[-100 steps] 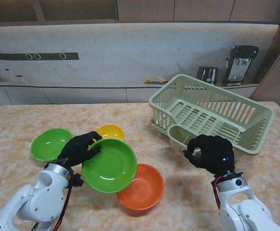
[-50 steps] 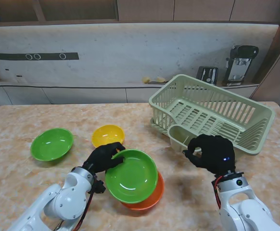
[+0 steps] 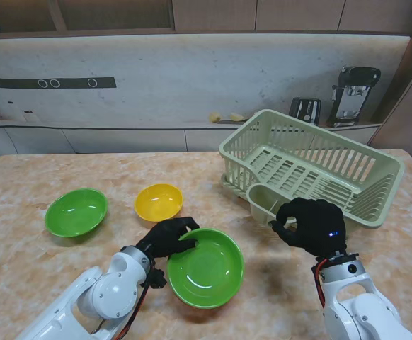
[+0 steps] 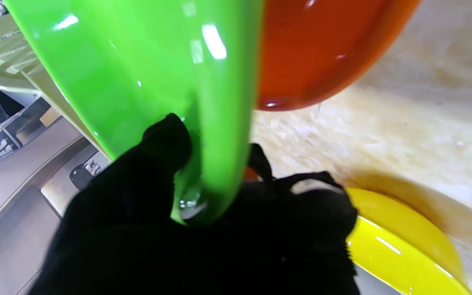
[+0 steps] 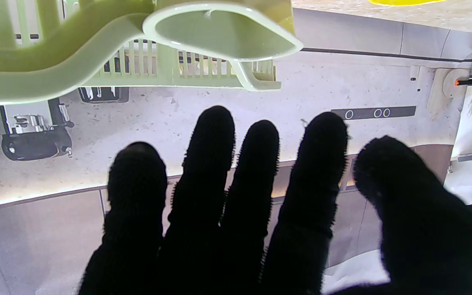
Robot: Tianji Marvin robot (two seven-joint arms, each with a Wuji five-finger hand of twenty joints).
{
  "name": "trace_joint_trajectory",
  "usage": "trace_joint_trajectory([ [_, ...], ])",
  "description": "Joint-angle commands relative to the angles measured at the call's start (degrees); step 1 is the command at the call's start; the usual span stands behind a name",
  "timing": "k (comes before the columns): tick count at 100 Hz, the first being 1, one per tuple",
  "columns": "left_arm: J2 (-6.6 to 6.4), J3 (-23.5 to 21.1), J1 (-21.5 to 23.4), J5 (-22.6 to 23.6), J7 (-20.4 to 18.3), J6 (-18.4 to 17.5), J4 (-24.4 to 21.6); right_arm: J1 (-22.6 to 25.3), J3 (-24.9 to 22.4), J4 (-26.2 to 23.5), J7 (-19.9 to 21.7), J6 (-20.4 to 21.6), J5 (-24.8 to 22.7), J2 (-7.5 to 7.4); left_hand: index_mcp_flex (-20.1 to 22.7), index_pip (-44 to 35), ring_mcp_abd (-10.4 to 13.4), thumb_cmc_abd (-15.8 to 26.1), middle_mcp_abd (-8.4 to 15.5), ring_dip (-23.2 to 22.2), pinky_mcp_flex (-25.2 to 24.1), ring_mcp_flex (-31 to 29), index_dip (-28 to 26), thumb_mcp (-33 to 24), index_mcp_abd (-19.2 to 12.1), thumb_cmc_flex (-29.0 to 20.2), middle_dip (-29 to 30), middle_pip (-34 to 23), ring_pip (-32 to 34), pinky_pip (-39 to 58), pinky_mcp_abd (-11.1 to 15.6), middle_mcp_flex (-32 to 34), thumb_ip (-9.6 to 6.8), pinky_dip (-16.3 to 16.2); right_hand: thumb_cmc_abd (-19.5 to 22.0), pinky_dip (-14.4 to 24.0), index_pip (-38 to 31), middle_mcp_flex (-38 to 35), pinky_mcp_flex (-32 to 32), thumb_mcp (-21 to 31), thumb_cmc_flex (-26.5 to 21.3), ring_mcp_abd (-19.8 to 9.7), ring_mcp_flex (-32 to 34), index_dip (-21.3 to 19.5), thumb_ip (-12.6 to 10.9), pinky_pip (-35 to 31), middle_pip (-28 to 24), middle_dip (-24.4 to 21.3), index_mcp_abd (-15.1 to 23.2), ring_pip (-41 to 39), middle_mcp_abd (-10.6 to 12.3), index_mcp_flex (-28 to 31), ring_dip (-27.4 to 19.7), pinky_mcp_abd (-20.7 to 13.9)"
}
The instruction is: Stack bowls and put them on the dishrack
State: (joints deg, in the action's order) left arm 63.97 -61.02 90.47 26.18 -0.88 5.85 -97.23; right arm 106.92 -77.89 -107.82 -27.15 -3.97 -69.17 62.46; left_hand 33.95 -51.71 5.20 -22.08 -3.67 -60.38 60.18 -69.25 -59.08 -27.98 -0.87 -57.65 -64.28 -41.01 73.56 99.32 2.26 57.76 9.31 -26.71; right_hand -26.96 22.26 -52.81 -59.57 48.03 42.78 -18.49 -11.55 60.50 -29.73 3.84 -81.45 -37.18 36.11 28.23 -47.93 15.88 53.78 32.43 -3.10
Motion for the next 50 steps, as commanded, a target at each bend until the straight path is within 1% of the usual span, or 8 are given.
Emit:
trace_joint_trajectory([
  [1,0.13,0.4,-0.6,0.2,-1.0,-0.2,0.5,0.5,0.1,0.0,0.7,0.3,0.0,0.29,4.2,-9.2,4.5,9.7,3.5,0.6,1.4,-2.9,-2.4,-8.5,-5.3,-10.8,0.0,-4.0,0.1,5.9,4.5,-0.2,-6.26,0.4,1.7,0.1,-0.3,-0.5,-0.5,-0.2,1.0,-0.1,-0.8,0.4,-1.0,-0.1,0.1,-0.7,0.9,0.5,-0.1,-0.2,-1.0,0.2],
  [27,0.01,1.8,-2.6,-0.5,-2.3,-0.6,2.5,0.5,0.0,0.1,0.7,0.4,0.1,0.29,3.8,-9.2,4.2,9.8,3.5,0.5,1.3,-2.8,-2.0,-7.8,-5.1,-11.2,0.0,-4.0,-0.3,5.6,3.9,-0.6,-5.89,1.0,1.8,0.1,-0.3,-0.5,-0.5,-0.2,1.1,0.0,-0.8,0.4,-1.0,0.0,0.2,-0.7,0.9,0.5,-0.1,-0.1,-1.0,0.3],
  [34,-0.12,2.1,-2.9,-0.4,-2.8,-0.7,2.8,0.5,0.0,0.1,0.7,0.4,0.1,0.29,3.5,-9.0,3.7,9.6,3.3,0.1,1.2,-2.7,-1.6,-7.2,-5.0,-11.6,-0.2,-3.7,-1.3,5.0,3.0,-0.9,-5.41,1.6,1.7,0.1,-0.3,-0.5,-0.5,-0.2,1.1,0.1,-0.9,0.4,-1.0,0.0,0.2,-0.7,0.9,0.5,0.0,-0.1,-1.0,0.4],
  [39,-0.2,2.2,-3.1,-0.3,-3.1,-0.8,3.0,0.5,0.0,0.1,0.8,0.4,0.1,0.29,3.1,-8.4,2.0,9.4,3.3,-0.4,0.9,-2.1,-0.8,-6.6,-4.8,-12.1,-0.4,-3.0,-3.0,3.7,1.6,-1.4,-4.86,2.6,1.7,0.1,-0.3,-0.5,-0.5,-0.2,1.0,0.0,-0.9,0.4,-1.0,0.0,0.2,-0.7,0.9,0.5,-0.1,-0.1,-1.0,0.3],
  [41,-0.22,2.3,-3.1,-0.3,-3.3,-0.8,3.1,0.5,0.0,0.1,0.8,0.5,0.1,0.29,2.8,-8.1,2.4,9.2,3.1,-0.4,0.3,-1.9,-0.4,-6.2,-4.6,-12.4,-0.5,-2.5,-4.1,3.0,0.6,-1.8,-4.54,3.1,1.7,0.1,-0.3,-0.5,-0.5,-0.2,1.1,0.0,-0.8,0.4,-1.0,0.0,0.2,-0.7,0.9,0.5,-0.1,-0.1,-1.0,0.3],
  [44,-0.24,2.4,-3.3,-0.4,-3.4,-0.8,3.2,0.5,0.0,0.1,0.8,0.5,0.1,0.29,2.2,-7.0,1.0,8.9,2.6,-0.6,-2.0,-0.8,0.7,-5.1,-4.2,-13.2,-0.7,-1.0,-6.5,1.4,-1.9,-2.6,-3.77,3.5,1.8,0.1,-0.3,-0.5,-0.5,-0.2,1.1,0.0,-0.8,0.4,-1.0,0.0,0.2,-0.7,0.9,0.4,-0.1,-0.1,-0.9,0.3],
  [46,-0.24,2.4,-3.4,-0.5,-3.5,-0.9,3.3,0.5,0.0,0.1,0.7,0.5,0.1,0.29,2.0,-6.5,-1.3,8.6,2.4,-1.0,-3.2,0.2,1.3,-4.7,-3.9,-13.5,-0.7,-0.3,-7.1,0.8,-3.0,-2.9,-3.39,3.4,1.8,0.1,-0.3,-0.5,-0.5,-0.2,1.1,0.0,-0.8,0.4,-1.0,0.0,0.2,-0.7,0.8,0.4,-0.1,-0.1,-0.9,0.2],
  [50,-0.25,2.6,-3.6,-0.8,-3.7,-0.9,3.5,0.5,0.0,0.1,0.7,0.5,0.1,0.29,1.5,-5.7,-2.6,8.3,2.0,-1.3,-4.5,1.4,2.3,-3.9,-3.4,-14.1,-0.6,0.8,-7.7,0.3,-3.9,-3.6,-2.74,3.3,1.7,0.1,-0.3,-0.5,-0.5,-0.2,1.1,0.0,-0.8,0.4,-1.0,0.0,0.1,-0.7,0.9,0.4,-0.1,-0.1,-1.0,0.2],
])
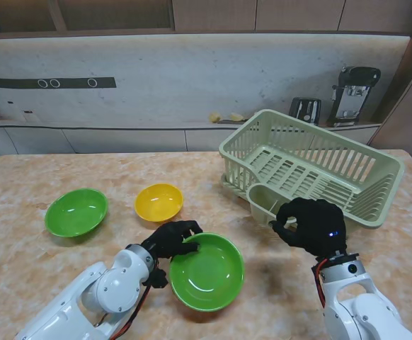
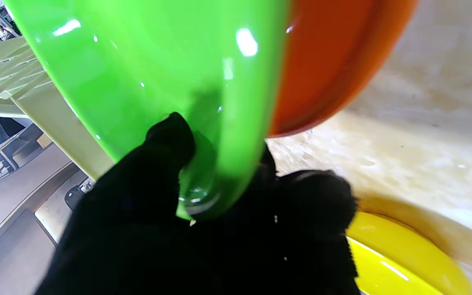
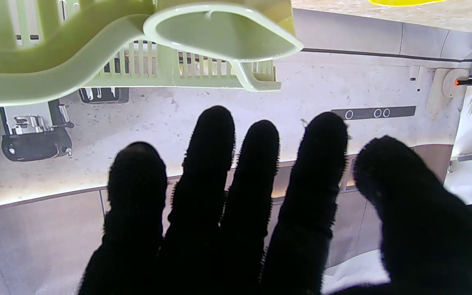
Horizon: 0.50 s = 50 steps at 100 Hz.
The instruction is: Stack bowls and put them on the dishrack
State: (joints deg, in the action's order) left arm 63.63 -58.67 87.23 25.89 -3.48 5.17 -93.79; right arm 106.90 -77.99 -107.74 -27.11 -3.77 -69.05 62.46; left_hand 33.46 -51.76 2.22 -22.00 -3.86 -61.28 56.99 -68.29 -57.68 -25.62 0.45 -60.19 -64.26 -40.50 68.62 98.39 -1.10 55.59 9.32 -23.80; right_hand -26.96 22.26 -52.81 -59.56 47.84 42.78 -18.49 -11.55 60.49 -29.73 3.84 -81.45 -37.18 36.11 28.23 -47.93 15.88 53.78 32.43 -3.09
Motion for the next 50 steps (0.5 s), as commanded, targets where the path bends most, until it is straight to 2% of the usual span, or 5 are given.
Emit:
trace_joint_trajectory([
  [1,0.09,0.2,-0.4,-0.5,-1.2,-0.2,0.1,0.5,0.1,0.0,0.7,0.3,0.0,0.29,1.9,-5.4,1.1,8.2,2.1,-0.3,-1.6,0.6,1.2,-6.0,-4.7,-11.7,-0.7,0.6,-3.2,1.1,-0.7,-1.5,-2.59,0.4,1.7,0.1,-0.3,-0.5,-0.3,-0.2,1.1,0.0,-0.8,0.4,-1.0,0.0,0.1,-0.7,0.9,0.4,-0.1,-0.1,-0.9,0.3],
  [21,0.05,0.8,-1.2,-1.2,-1.7,-0.9,1.1,0.5,0.1,0.1,0.6,0.2,0.0,0.3,-0.2,-1.5,-2.7,5.1,0.4,0.9,-8.2,6.0,9.2,-2.3,-3.8,-12.0,0.7,10.3,-7.8,-4.4,-4.8,-2.4,-0.27,-0.5,1.7,0.1,-0.3,-0.5,-0.3,-0.2,1.1,0.0,-0.8,0.4,-1.0,0.0,0.2,-0.7,0.9,0.4,0.0,-0.2,-0.9,0.3],
  [33,-0.08,0.8,-1.4,-1.7,-2.4,-1.7,1.3,0.5,0.1,0.1,0.6,0.2,0.0,0.3,-3.4,2.1,-7.2,2.9,-0.9,3.5,-15.7,12.0,15.1,-3.6,-2.6,-1.3,0.4,19.7,-14.4,-12.4,-10.2,-4.4,-2.3,-2.8,1.8,0.1,-0.3,-0.5,-0.3,-0.2,1.1,0.0,-0.8,0.4,-1.0,0.0,0.2,-0.7,0.8,0.4,0.0,-0.1,-0.9,0.3],
  [45,-0.19,0.7,-1.4,-1.9,-2.8,-2.8,1.6,0.4,0.1,0.1,0.7,0.3,0.0,0.29,-5.8,11.7,-11.0,5.0,-2.3,7.3,-22.3,17.6,17.8,13.4,0.2,0.7,19.4,11.8,-21.0,-19.6,-14.0,-14.2,-4.25,-6.7,1.7,0.1,-0.3,-0.4,-0.3,-0.2,1.1,-0.1,-0.8,0.4,-1.0,0.0,0.2,-0.7,0.9,0.5,-0.1,-0.2,-1.0,0.4],
  [50,-0.22,0.6,-1.5,-1.9,-2.8,-3.3,1.7,0.4,0.1,0.1,0.6,0.3,0.0,0.29,-6.1,15.2,-12.1,7.3,-2.6,8.7,-24.0,19.1,19.1,16.1,1.0,3.2,23.6,12.6,-23.3,-21.0,-15.0,-15.7,-4.87,-6.9,1.7,0.1,-0.3,-0.5,-0.3,-0.2,1.1,-0.1,-0.8,0.4,-1.0,0.1,0.2,-0.7,0.8,0.5,0.0,-0.2,-1.0,0.3],
])
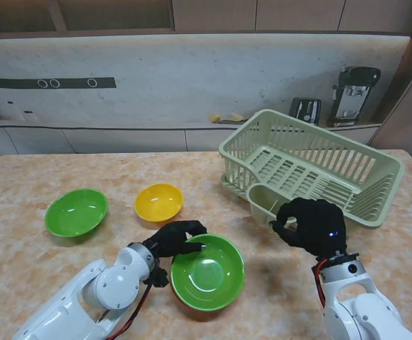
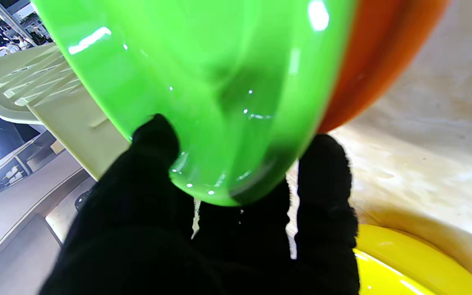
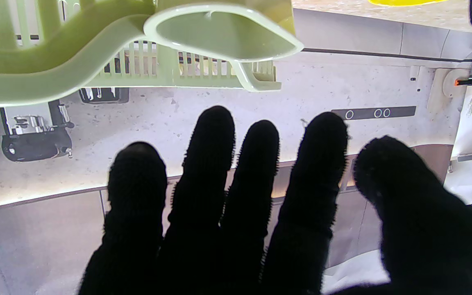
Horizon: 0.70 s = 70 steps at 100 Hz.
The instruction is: Stack bowls and put them on the dishrack
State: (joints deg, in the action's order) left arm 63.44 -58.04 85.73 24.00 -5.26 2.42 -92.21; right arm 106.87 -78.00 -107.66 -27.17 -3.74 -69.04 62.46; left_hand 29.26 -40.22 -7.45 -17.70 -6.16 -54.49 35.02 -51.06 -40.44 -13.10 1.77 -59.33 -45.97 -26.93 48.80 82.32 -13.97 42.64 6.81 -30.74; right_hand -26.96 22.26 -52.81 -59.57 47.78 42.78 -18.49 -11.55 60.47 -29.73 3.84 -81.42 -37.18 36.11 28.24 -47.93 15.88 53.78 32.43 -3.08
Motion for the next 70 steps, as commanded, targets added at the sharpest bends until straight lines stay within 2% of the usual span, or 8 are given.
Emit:
trace_joint_trajectory([
  [1,-0.04,0.0,0.1,0.0,-1.0,-0.6,0.1,0.4,0.1,0.1,0.7,0.2,0.0,0.29,-2.0,4.5,-2.7,3.6,-0.3,2.4,-2.5,2.3,2.3,4.1,-0.2,3.1,5.7,-0.6,-4.2,-5.2,-2.4,-3.1,-2.52,0.0,1.8,0.1,-0.3,-0.5,-0.2,-0.2,1.1,-0.1,-0.8,0.4,-1.0,0.0,0.1,-0.7,0.8,0.5,0.0,-0.2,-1.0,0.3],
  [7,-0.12,-0.2,0.1,0.1,-1.2,-1.2,0.2,0.4,0.1,0.1,0.7,0.2,0.0,0.29,-2.2,7.7,-4.1,6.4,-0.3,4.7,-4.1,4.4,3.7,6.7,0.5,5.5,7.3,1.0,-7.5,-6.3,-2.8,-4.2,-3.48,-0.5,1.8,0.1,-0.3,-0.5,-0.3,-0.2,1.1,0.0,-0.8,0.4,-1.0,0.1,0.2,-0.7,0.8,0.5,-0.1,-0.2,-0.9,0.2],
  [10,-0.13,-0.3,0.1,0.1,-1.2,-1.5,0.2,0.4,0.1,0.1,0.7,0.2,0.0,0.29,-2.1,8.4,-3.3,7.4,-0.3,5.9,-4.9,4.7,4.4,7.9,0.6,6.2,7.8,1.5,-8.7,-6.8,-3.1,-4.5,-3.8,-0.7,1.8,0.2,-0.3,-0.5,-0.2,-0.2,1.1,0.1,-0.8,0.4,-1.0,0.0,0.2,-0.7,0.8,0.4,-0.2,-0.2,-0.9,0.2],
  [13,-0.15,-0.4,0.2,0.2,-1.2,-1.8,0.2,0.4,0.1,0.1,0.7,0.2,0.0,0.29,-2.1,8.9,-3.7,8.7,-0.4,7.8,-5.9,5.5,6.0,12.4,0.5,4.9,8.9,2.1,-9.9,-7.8,-3.6,-4.8,-4.14,-1.9,1.7,0.2,-0.3,-0.5,-0.2,-0.2,1.1,0.0,-0.8,0.4,-1.0,0.0,0.2,-0.7,0.8,0.5,0.1,-0.2,-0.9,0.2],
  [16,-0.17,-0.5,0.3,0.3,-1.1,-2.1,0.1,0.4,0.1,0.1,0.7,0.2,0.0,0.29,-2.2,9.2,-4.1,9.1,-0.4,8.6,-7.0,6.3,6.4,13.8,0.3,5.0,9.3,2.6,-10.9,-8.4,-4.0,-5.0,-4.14,-2.2,1.7,0.2,-0.3,-0.5,-0.2,-0.2,1.1,0.0,-0.8,0.4,-1.0,0.0,0.2,-0.7,0.9,0.5,-0.1,-0.2,-1.0,0.2],
  [27,-0.29,-1.3,1.1,1.3,-0.8,-2.9,-0.5,0.4,0.1,0.1,0.7,0.2,0.0,0.29,-1.2,11.4,-6.1,9.7,-0.6,12.0,-12.2,10.0,7.4,14.4,-1.0,7.4,11.7,6.0,-16.6,-11.6,-6.9,-5.7,-3.89,-2.5,1.7,0.2,-0.3,-0.5,-0.2,-0.2,1.1,0.1,-0.8,0.4,-1.0,0.0,0.2,-0.7,0.9,0.5,-0.1,-0.2,-1.0,0.2],
  [41,-0.51,-2.5,2.2,3.9,-0.1,-4.1,-1.6,0.4,0.1,0.1,0.7,0.2,0.0,0.29,0.0,13.2,-8.4,10.7,-0.6,15.6,-16.8,13.3,8.2,14.8,-2.3,10.1,15.3,9.6,-21.1,-15.8,-8.7,-6.3,-3.61,-2.4,1.7,0.2,-0.3,-0.5,-0.2,-0.2,1.0,0.0,-0.9,0.4,-1.0,0.1,0.2,-0.7,0.9,0.5,0.0,-0.2,-0.9,0.3],
  [70,-0.38,-4.3,4.1,6.3,2.2,-5.3,-3.3,0.4,0.1,0.1,0.7,0.2,0.0,0.29,1.1,14.7,-8.7,11.6,-1.0,21.4,-20.0,16.0,9.0,14.8,-2.9,10.7,19.3,12.7,-26.7,-20.9,-10.4,-6.3,-3.53,-1.1,1.8,0.2,-0.3,-0.5,-0.2,-0.2,1.1,0.0,-0.8,0.4,-1.0,0.1,0.2,-0.7,0.8,0.5,0.0,-0.2,-1.0,0.3],
])
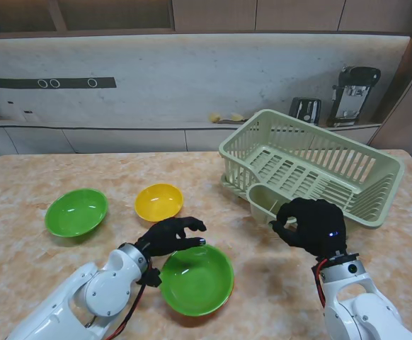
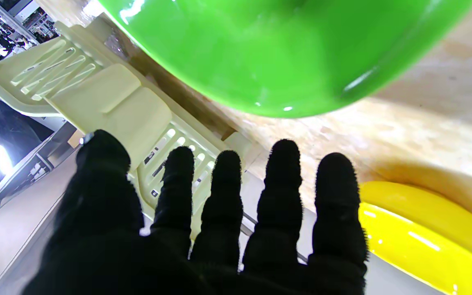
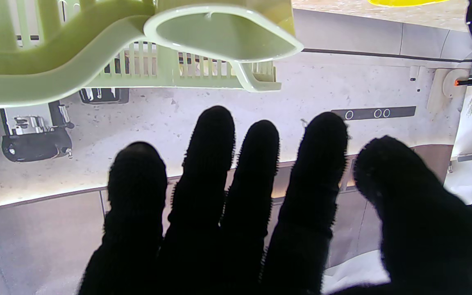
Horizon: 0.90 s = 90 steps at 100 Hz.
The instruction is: Stack bowls and put them on the dishrack
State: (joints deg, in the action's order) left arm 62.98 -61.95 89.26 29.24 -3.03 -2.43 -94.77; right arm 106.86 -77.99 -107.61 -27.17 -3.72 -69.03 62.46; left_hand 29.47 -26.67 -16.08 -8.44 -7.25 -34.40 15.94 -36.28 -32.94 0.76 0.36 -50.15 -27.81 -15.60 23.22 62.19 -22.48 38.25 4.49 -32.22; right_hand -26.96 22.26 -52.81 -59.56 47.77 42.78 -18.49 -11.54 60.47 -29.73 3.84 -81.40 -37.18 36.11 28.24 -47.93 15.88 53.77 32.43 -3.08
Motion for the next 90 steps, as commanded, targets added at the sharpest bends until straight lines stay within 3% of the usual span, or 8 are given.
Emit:
trace_joint_trajectory([
  [1,0.08,-0.5,0.6,1.2,0.0,-0.5,-0.8,0.4,0.1,0.0,0.7,0.2,0.0,0.29,0.9,1.2,-0.1,2.3,0.2,1.3,-0.9,1.3,1.5,1.0,-1.6,1.5,1.2,1.4,-1.2,-0.8,-1.9,-1.9,-1.22,0.4,1.8,0.2,-0.3,-0.5,-0.2,-0.2,1.1,0.0,-0.8,0.4,-1.0,0.1,0.2,-0.7,0.8,0.5,0.0,-0.2,-1.0,0.3],
  [21,0.07,-2.9,2.2,6.2,2.6,-0.6,-2.5,0.4,0.1,0.0,0.7,0.2,0.0,0.29,1.3,-0.1,1.4,2.3,1.1,2.6,-1.0,0.7,0.9,0.5,-2.8,-0.7,1.4,0.9,-2.0,-1.4,-0.9,-0.9,-1.22,0.7,1.7,0.2,-0.3,-0.5,-0.2,-0.2,1.1,0.0,-0.8,0.4,-1.0,0.1,0.2,-0.7,0.9,0.5,-0.1,-0.2,-1.0,0.3],
  [47,-0.45,-9.0,5.2,14.0,3.6,0.9,-5.7,0.5,0.1,0.0,0.8,0.3,0.0,0.27,0.9,-0.6,3.7,0.7,3.1,5.1,-2.1,1.3,-1.0,1.2,-4.0,-5.8,2.2,1.1,-4.2,-4.9,1.0,-0.9,-0.02,2.6,1.7,0.2,-0.3,-0.5,-0.2,-0.2,1.1,0.1,-0.8,0.4,-1.0,0.1,0.2,-0.7,0.9,0.5,0.0,-0.2,-0.9,0.3],
  [90,-1.28,-17.9,6.8,24.4,3.6,4.0,-4.3,0.4,0.2,0.0,0.9,0.3,-0.1,0.25,-1.6,1.2,5.7,2.7,4.2,7.4,-4.9,4.6,0.5,1.1,-3.4,-4.7,3.8,2.4,-7.3,-10.9,5.9,-4.6,-0.86,5.9,1.8,0.2,-0.3,-0.5,-0.2,-0.2,1.1,0.0,-0.8,0.4,-1.0,0.0,0.2,-0.7,0.9,0.5,0.2,-0.1,-0.9,0.3],
])
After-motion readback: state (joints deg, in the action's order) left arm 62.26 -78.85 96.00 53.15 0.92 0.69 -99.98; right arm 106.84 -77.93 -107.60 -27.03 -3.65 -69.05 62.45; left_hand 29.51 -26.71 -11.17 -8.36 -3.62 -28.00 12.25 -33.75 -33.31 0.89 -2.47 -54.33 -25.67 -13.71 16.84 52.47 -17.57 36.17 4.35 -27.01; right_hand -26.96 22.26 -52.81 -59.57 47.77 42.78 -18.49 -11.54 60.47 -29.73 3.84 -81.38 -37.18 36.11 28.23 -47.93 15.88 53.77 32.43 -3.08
